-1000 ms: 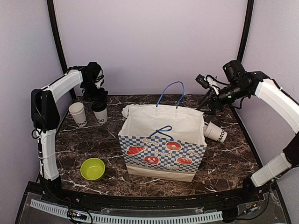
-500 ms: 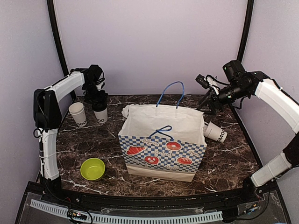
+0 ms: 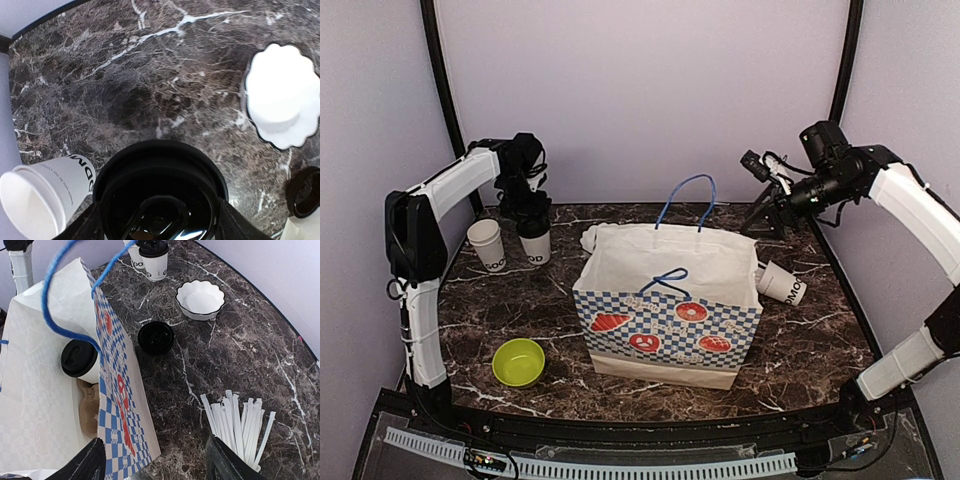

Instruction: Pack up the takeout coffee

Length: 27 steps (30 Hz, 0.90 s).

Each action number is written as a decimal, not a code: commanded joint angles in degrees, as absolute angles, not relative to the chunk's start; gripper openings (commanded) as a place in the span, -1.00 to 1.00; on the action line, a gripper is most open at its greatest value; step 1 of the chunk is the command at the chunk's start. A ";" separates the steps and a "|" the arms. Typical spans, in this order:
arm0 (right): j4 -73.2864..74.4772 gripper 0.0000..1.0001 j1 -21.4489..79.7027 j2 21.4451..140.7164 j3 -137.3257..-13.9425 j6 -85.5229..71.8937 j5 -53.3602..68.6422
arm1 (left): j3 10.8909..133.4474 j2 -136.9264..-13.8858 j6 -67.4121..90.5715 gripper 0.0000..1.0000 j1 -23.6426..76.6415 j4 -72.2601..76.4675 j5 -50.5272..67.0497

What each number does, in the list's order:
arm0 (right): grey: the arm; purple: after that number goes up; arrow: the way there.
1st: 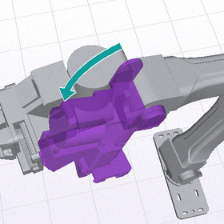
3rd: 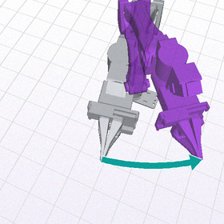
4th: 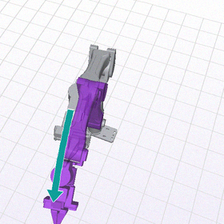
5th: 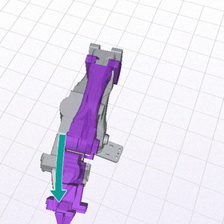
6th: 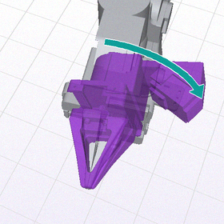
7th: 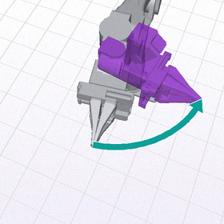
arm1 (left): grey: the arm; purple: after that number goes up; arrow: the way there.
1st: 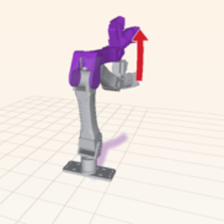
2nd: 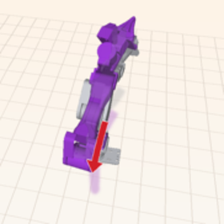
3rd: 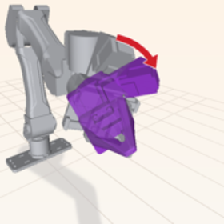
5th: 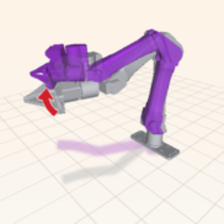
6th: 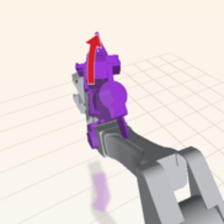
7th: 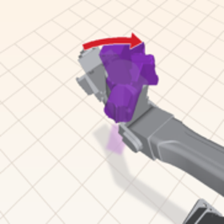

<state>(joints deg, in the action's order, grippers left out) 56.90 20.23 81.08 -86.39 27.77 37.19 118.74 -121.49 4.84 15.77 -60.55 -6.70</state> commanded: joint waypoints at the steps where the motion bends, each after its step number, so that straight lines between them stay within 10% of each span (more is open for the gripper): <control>1: 59.11 0.38 19.95 81.74 -92.22 27.50 36.72 | 113.56 -103.67 3.31 0.30 21.65 -63.30 -8.75; 12: 62.02 0.44 18.71 74.40 -80.30 29.13 24.92 | 93.92 -79.48 5.79 0.29 33.47 -66.37 -3.34; 27: 55.26 0.20 31.87 76.27 -61.10 37.21 30.29 | 106.71 -73.08 14.53 0.13 47.46 -80.58 -2.60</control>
<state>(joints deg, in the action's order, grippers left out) 59.59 28.84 72.10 -57.78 37.21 26.48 102.17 -75.92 10.37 45.50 -74.19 -3.64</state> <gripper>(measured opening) 0.608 0.726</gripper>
